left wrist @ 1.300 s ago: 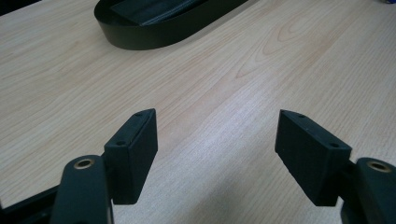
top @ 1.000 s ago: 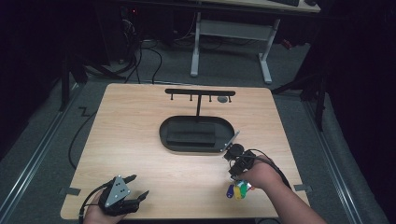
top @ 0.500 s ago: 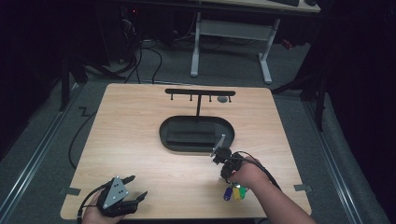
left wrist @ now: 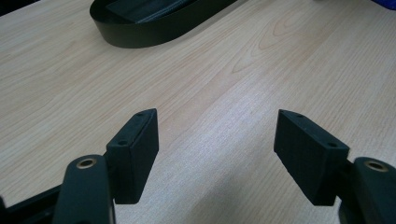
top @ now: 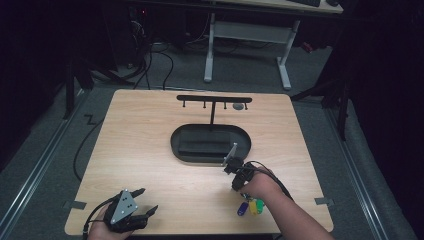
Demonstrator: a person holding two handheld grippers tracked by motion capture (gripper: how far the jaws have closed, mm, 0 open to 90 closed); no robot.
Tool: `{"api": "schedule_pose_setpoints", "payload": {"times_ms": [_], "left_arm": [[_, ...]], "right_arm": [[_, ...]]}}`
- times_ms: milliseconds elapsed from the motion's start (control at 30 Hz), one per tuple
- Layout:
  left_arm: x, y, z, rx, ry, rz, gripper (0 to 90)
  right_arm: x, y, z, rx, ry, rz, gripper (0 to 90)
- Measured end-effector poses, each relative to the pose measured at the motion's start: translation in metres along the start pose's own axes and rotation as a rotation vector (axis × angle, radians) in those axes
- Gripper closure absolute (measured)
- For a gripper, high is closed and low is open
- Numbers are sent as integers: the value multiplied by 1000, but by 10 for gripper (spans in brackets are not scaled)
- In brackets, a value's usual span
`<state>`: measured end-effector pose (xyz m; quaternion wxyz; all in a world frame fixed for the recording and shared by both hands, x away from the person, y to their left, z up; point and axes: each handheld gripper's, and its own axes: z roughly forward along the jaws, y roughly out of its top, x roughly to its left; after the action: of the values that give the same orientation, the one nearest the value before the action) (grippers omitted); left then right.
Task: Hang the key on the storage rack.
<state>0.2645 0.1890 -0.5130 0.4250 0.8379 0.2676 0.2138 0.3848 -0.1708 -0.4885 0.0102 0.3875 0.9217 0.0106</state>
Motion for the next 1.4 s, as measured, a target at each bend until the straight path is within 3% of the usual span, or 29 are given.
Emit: {"api": "schedule_pose_setpoints", "payload": {"times_ms": [67, 200, 333, 767, 967, 1233, 1400], "left_arm": [[0, 0, 0, 0, 0, 0, 315], [0, 0, 1, 2, 0, 2, 316], [-1, 0, 1, 2, 0, 2, 316], [-1, 0, 0, -1, 5, 2, 317], [-1, 0, 1, 0, 8, -1, 317], [0, -2, 0, -1, 14, -12, 317], [1, -2, -1, -3, 19, -16, 317]], "right_arm": [[1, 0, 0, -2, -13, -46, 813], [7, -1, -10, -3, -11, -70, 864], [7, -5, -31, -26, -25, -69, 871], [2, -34, -99, -95, -113, -127, 879], [-2, -42, -118, -110, -128, -125, 882], [-16, -48, -161, -189, -130, -94, 881], [-21, -46, -178, -216, -147, -85, 881]]}}
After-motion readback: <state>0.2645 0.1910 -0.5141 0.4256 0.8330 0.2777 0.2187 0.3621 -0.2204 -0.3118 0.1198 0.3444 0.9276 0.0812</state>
